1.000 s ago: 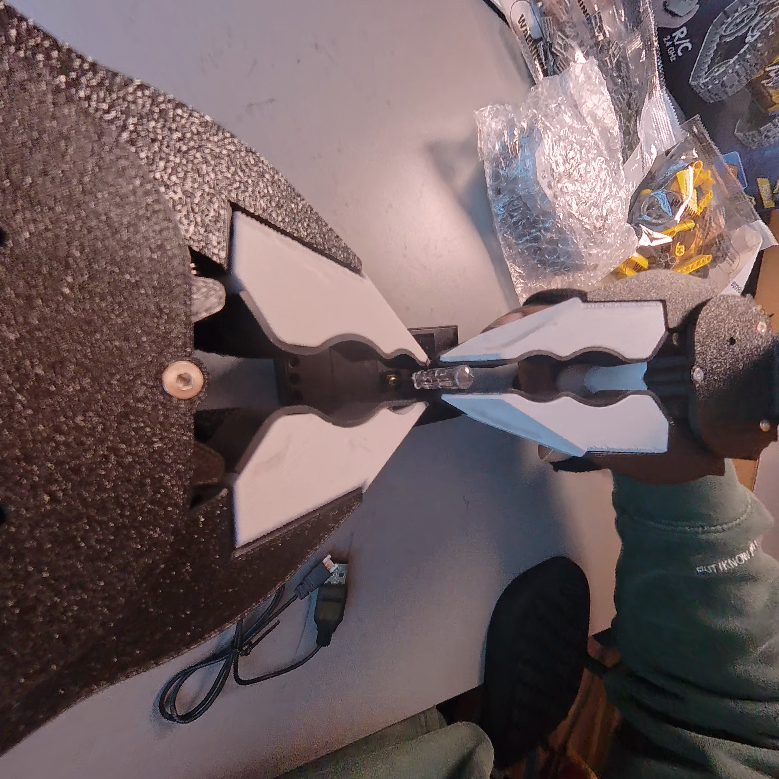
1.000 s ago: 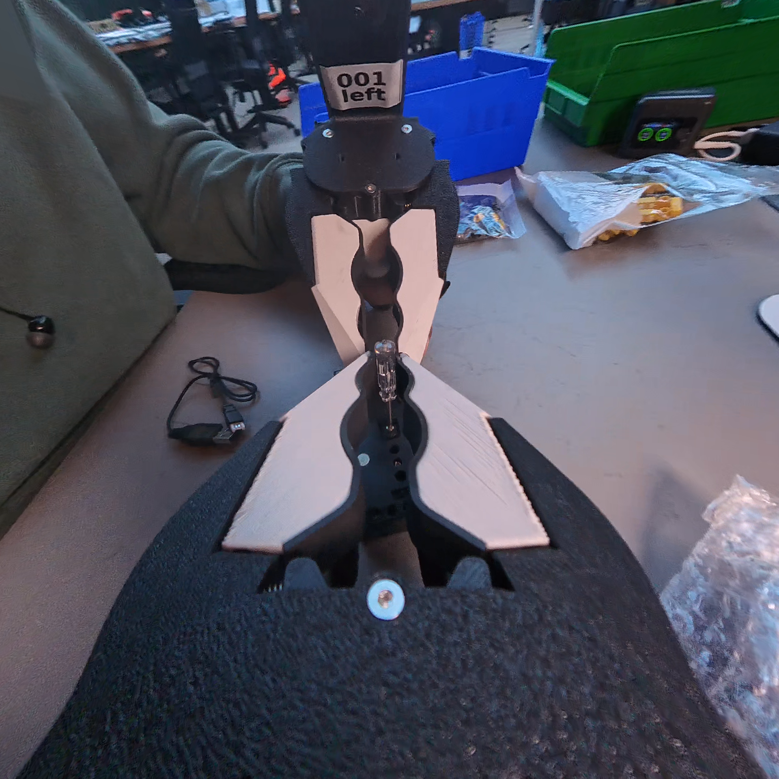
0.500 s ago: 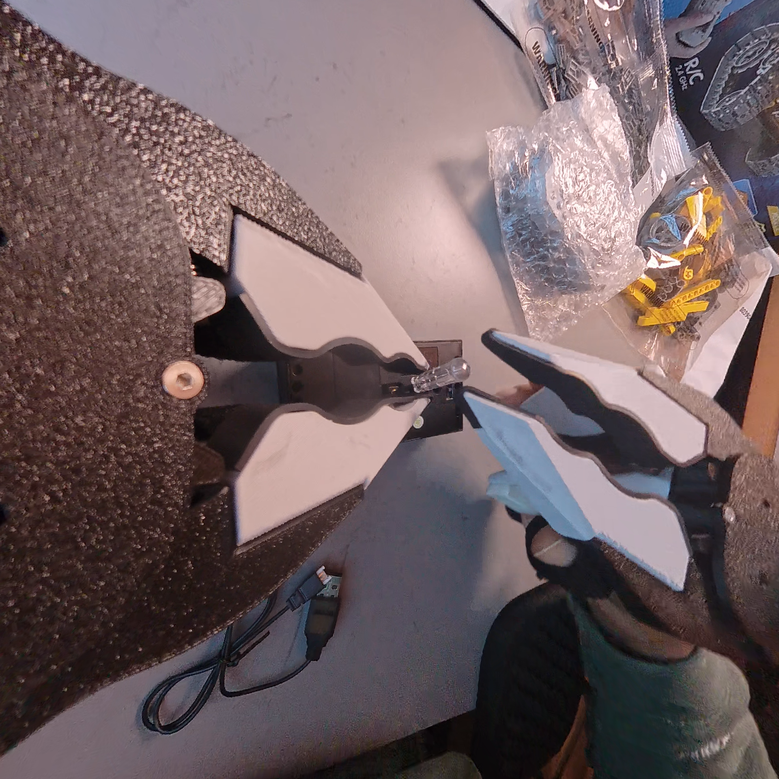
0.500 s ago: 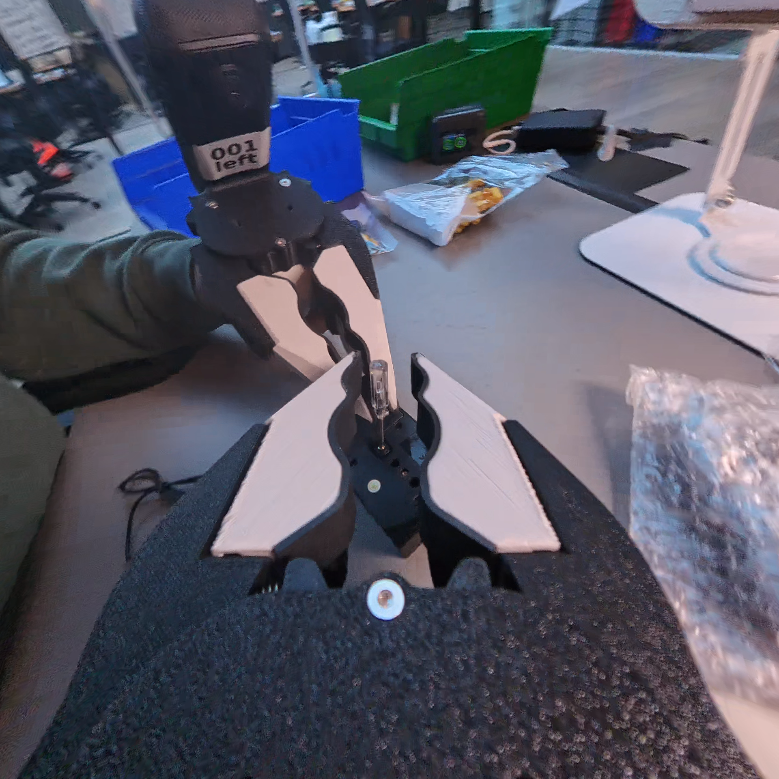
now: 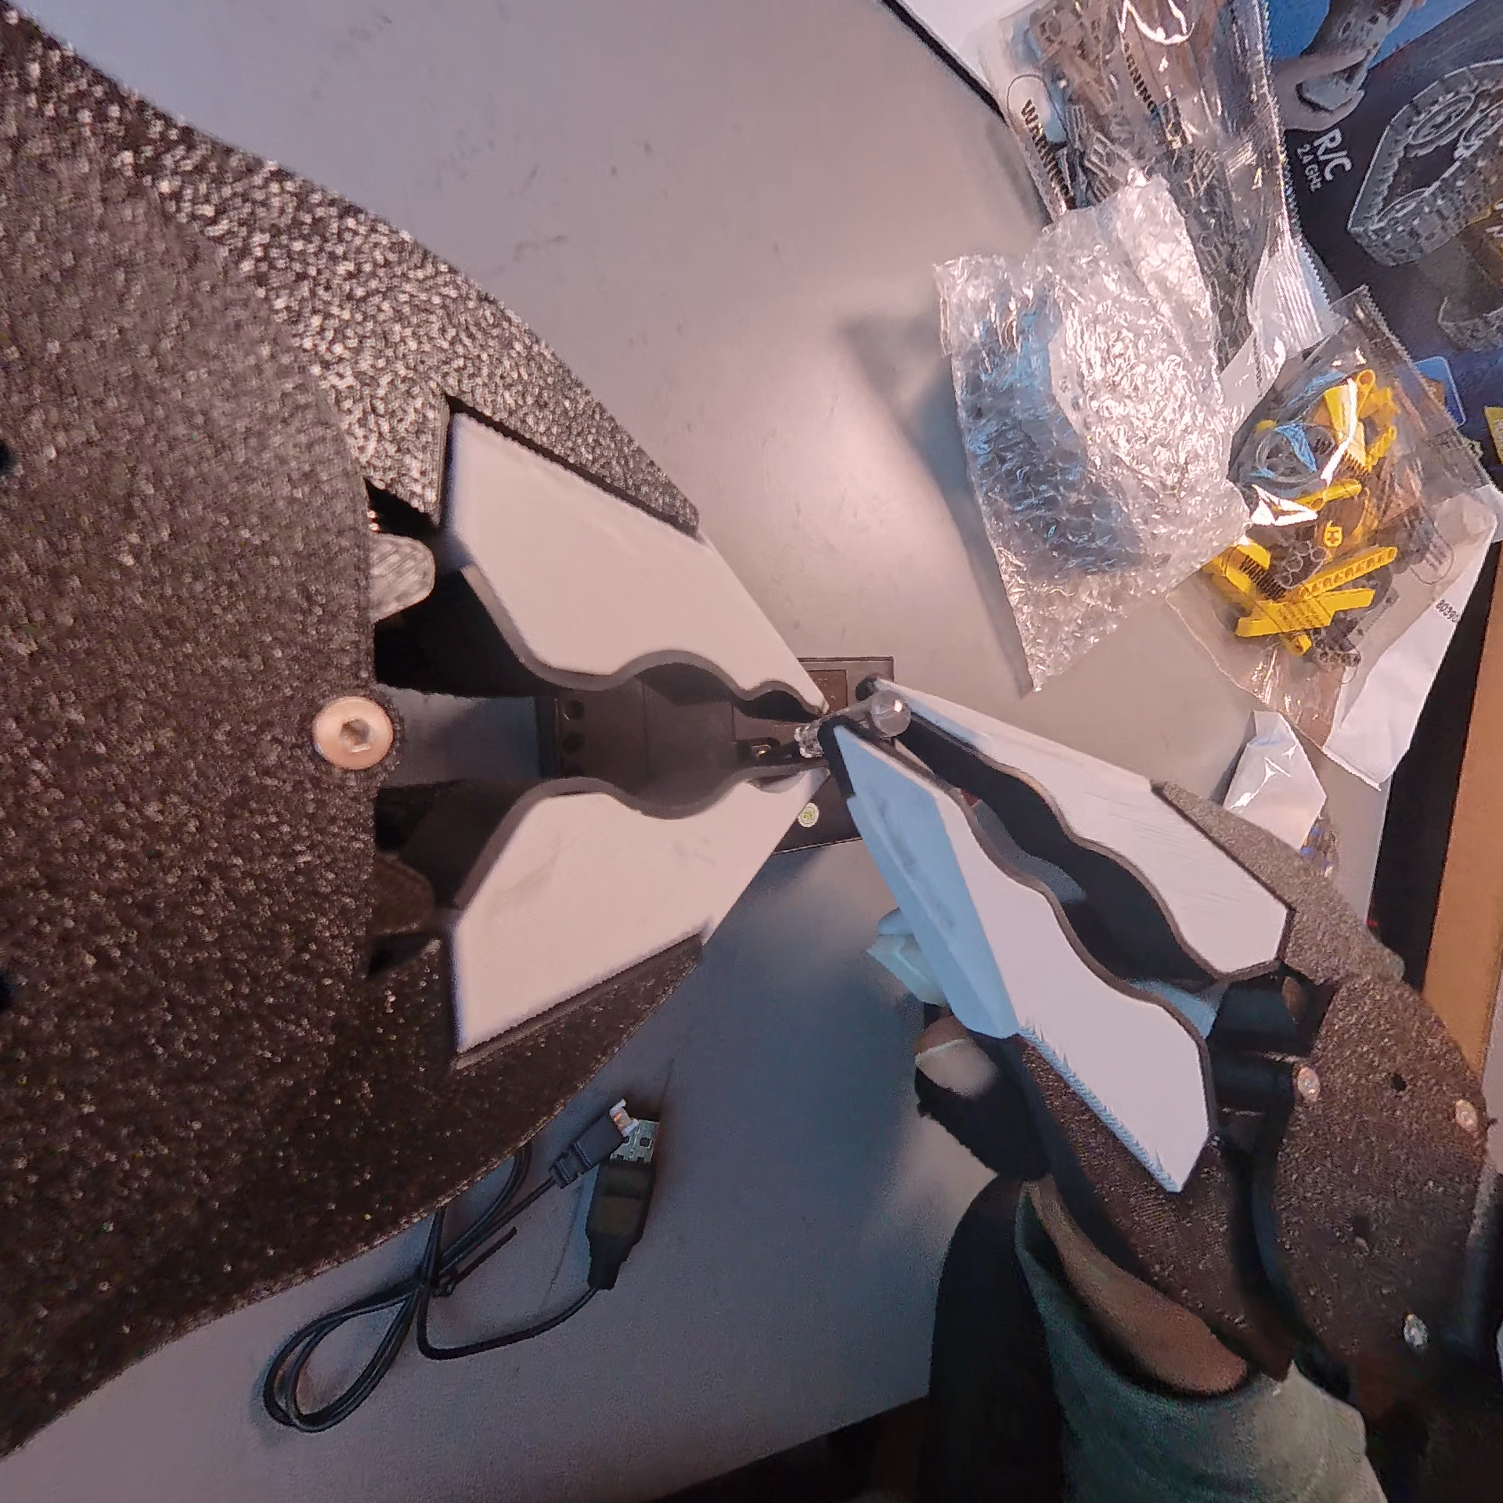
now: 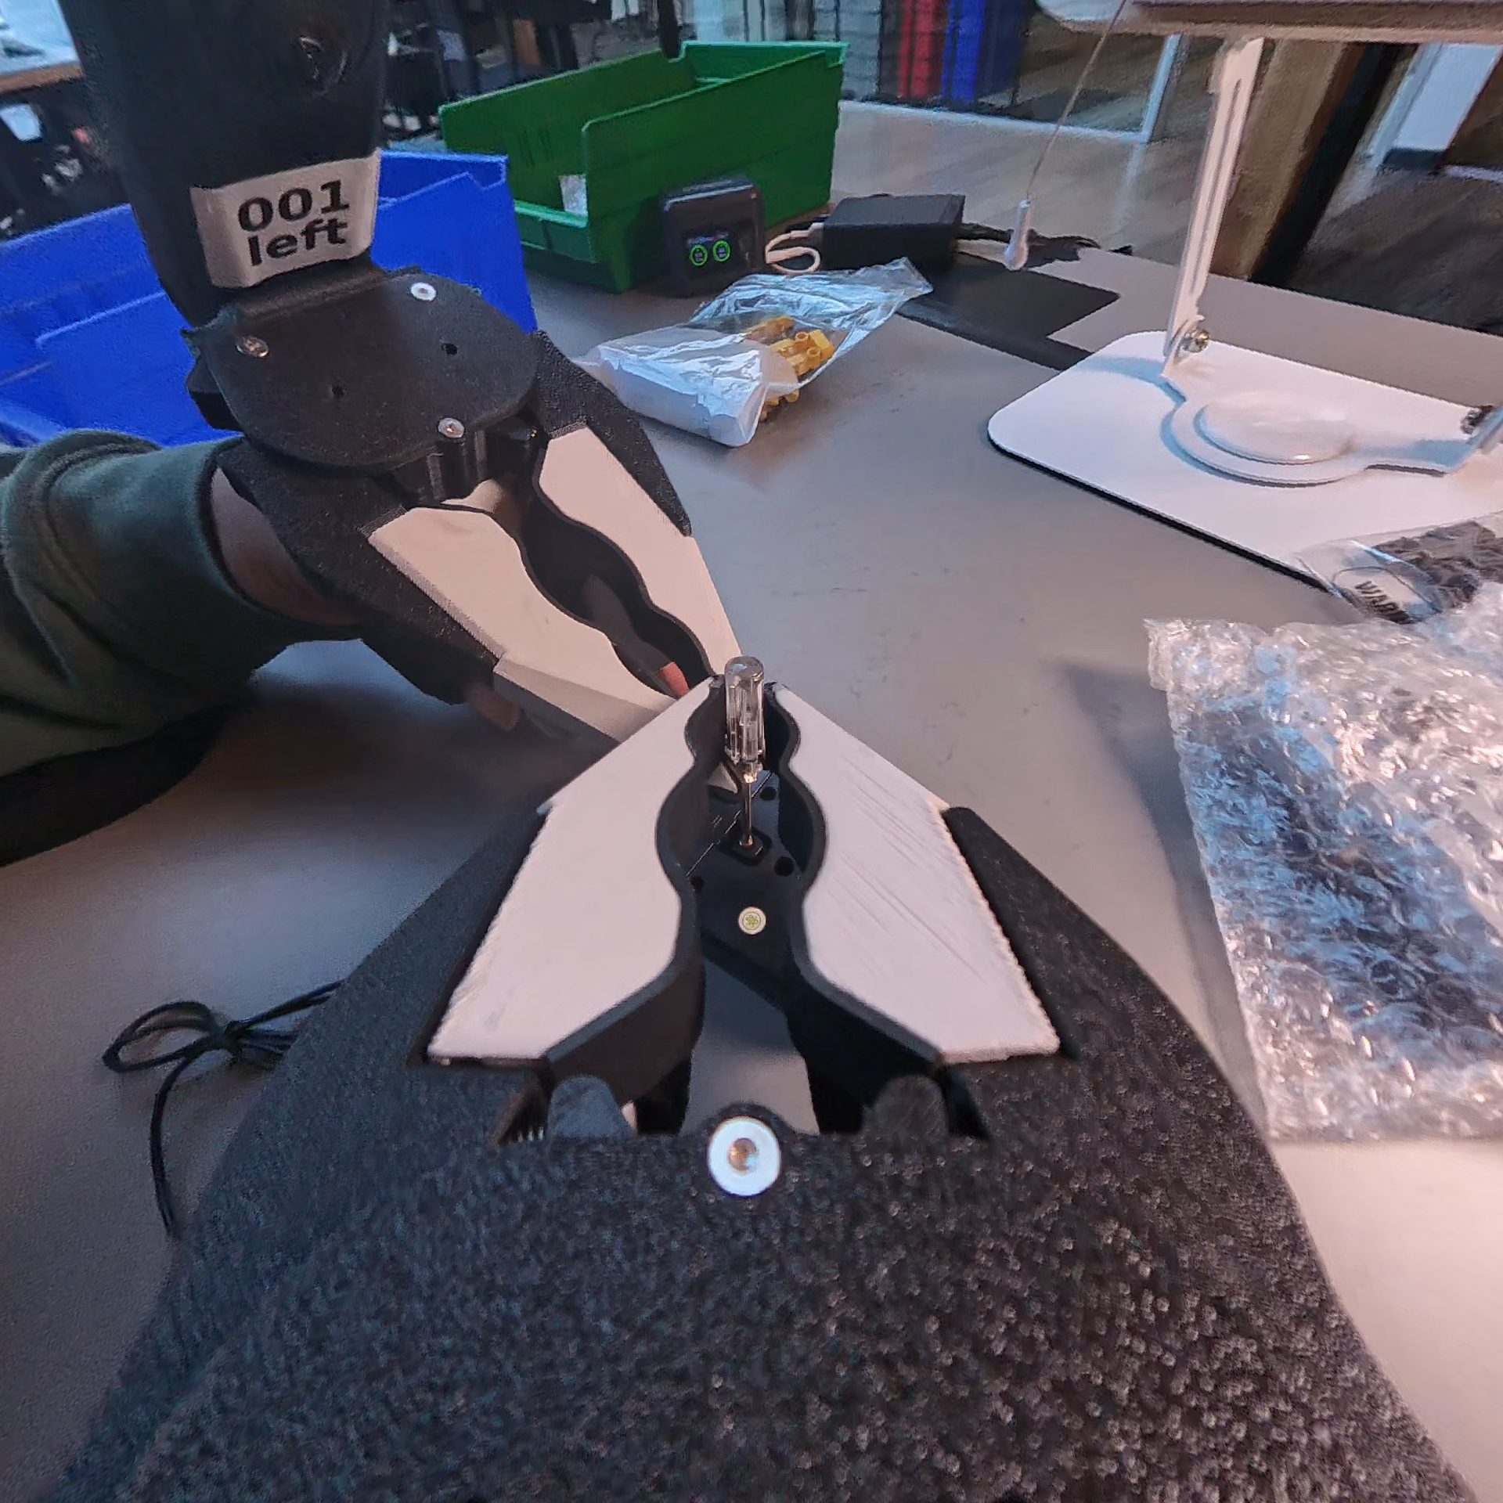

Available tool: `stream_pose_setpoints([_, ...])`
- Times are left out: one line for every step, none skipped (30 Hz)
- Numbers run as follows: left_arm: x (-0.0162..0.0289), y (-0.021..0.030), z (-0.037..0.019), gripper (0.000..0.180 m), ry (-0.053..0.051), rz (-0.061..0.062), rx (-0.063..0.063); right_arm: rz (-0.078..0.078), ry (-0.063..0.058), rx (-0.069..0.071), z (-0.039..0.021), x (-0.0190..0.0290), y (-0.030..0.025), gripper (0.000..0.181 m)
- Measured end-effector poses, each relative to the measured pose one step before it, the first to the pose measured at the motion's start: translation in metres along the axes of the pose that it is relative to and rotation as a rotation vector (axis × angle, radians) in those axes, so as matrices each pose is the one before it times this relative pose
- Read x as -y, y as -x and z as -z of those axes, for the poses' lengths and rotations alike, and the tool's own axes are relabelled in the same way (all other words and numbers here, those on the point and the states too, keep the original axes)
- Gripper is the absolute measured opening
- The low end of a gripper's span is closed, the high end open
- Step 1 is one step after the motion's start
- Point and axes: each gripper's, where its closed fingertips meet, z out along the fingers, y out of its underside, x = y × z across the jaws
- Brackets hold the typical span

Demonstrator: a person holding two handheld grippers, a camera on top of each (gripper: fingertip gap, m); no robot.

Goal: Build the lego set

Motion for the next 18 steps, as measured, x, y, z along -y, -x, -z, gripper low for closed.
stream_pose_setpoints([-0.0002, -0.00021, 0.00024, 0.008, 0.0007, -0.0016, -0.0027, 0.0184, 0.0106, 0.0401, -0.00011, -0.00006, 0.00061, 0.006])
stream_pose_setpoints([-0.00034, -0.00042, 0.00033, 0.008, 0.0014, -0.0069, -0.0044, 0.0345, 0.0064, 0.0568, -0.00014, 0.0, 0.0014, 0.006])
stream_pose_setpoints([-0.00012, -0.00071, 0.00029, 0.009, -0.0018, -0.0076, -0.0056, 0.0467, 0.004, 0.0651, 0.00027, -0.00018, 0.00162, 0.006])
stream_pose_setpoints([0.00041, -0.00129, -0.00013, 0.012, -0.0053, 0.0008, -0.0103, 0.046, 0.0047, 0.0804, 0.00068, -0.00016, 0.00338, 0.006])
stream_pose_setpoints([0.00075, -0.00263, -0.00055, 0.015, -0.006, 0.0084, -0.0188, 0.0349, 0.0086, 0.0749, 0.00063, -0.00015, 0.00253, 0.006])
stream_pose_setpoints([0.00051, -0.00276, -0.0007, 0.015, -0.0051, 0.0064, -0.0199, 0.0414, 0.0093, 0.0693, 0.00033, -0.0002, 0.00221, 0.006])
stream_pose_setpoints([0.00008, -0.00188, -0.00079, 0.016, -0.0027, -0.0009, -0.011, 0.0491, 0.0047, 0.0763, 0.00028, -0.00031, 0.00387, 0.006])
stream_pose_setpoints([-0.00033, -0.00072, -0.00061, 0.014, 0.001, -0.0051, -0.0024, 0.0332, 0.0001, 0.0679, 0.00046, -0.0002, 0.00203, 0.006])
stream_pose_setpoints([-0.00017, -0.00031, -0.00039, 0.014, 0.0016, -0.0054, 0.0011, 0.003, -0.0007, 0.0705, 0.0006, -0.00017, 0.00128, 0.006])
stream_pose_setpoints([-0.00006, 0.00019, -0.00009, 0.013, 0.0006, -0.0038, 0.0029, -0.0142, -0.0001, 0.0693, 0.00034, -0.00022, 0.00067, 0.006])
stream_pose_setpoints([-0.00013, 0.00035, 0.00015, 0.011, -0.0003, 0.0002, 0.0012, -0.0048, -0.0013, 0.0597, 0.00014, -0.00013, 0.00058, 0.007])
stream_pose_setpoints([-0.00004, 0.00042, 0.00032, 0.01, -0.0006, 0.0027, -0.0004, -0.0035, -0.0027, 0.0533, 0.00005, -0.00015, 0.00047, 0.007])
stream_pose_setpoints([-0.00019, 0.00075, 0.00019, 0.01, 0.0003, 0.0016, 0.0022, -0.0145, -0.004, 0.0443, 0.00021, -0.00001, -0.00058, 0.006])
stream_pose_setpoints([-0.00026, 0.00079, 0.00001, 0.011, 0.0015, -0.0008, 0.0046, -0.018, -0.0073, 0.0374, 0.00021, -0.00011, -0.00082, 0.006])
stream_pose_setpoints([-0.00027, 0.00062, -0.0002, 0.011, 0.0022, -0.0045, 0.0049, -0.0165, -0.0101, 0.028, 0.00031, -0.00009, -0.0008, 0.006])
stream_pose_setpoints([-0.00028, 0.00071, -0.00018, 0.01, 0.0028, -0.0073, 0.0082, -0.0106, -0.0112, 0.0194, 0.00021, -0.00005, -0.00009, 0.006])
stream_pose_setpoints([-0.0003, 0.00033, -0.00012, 0.009, 0.002, -0.0049, 0.0047, -0.0014, -0.0081, 0.003, -0.00007, 0.00008, -0.00029, 0.006])
stream_pose_setpoints([-0.00002, -0.00058, -0.00017, 0.008, 0.0008, -0.0013, -0.0025, 0.0069, 0.001, -0.0086, 0.00013, -0.00005, 0.00029, 0.006])
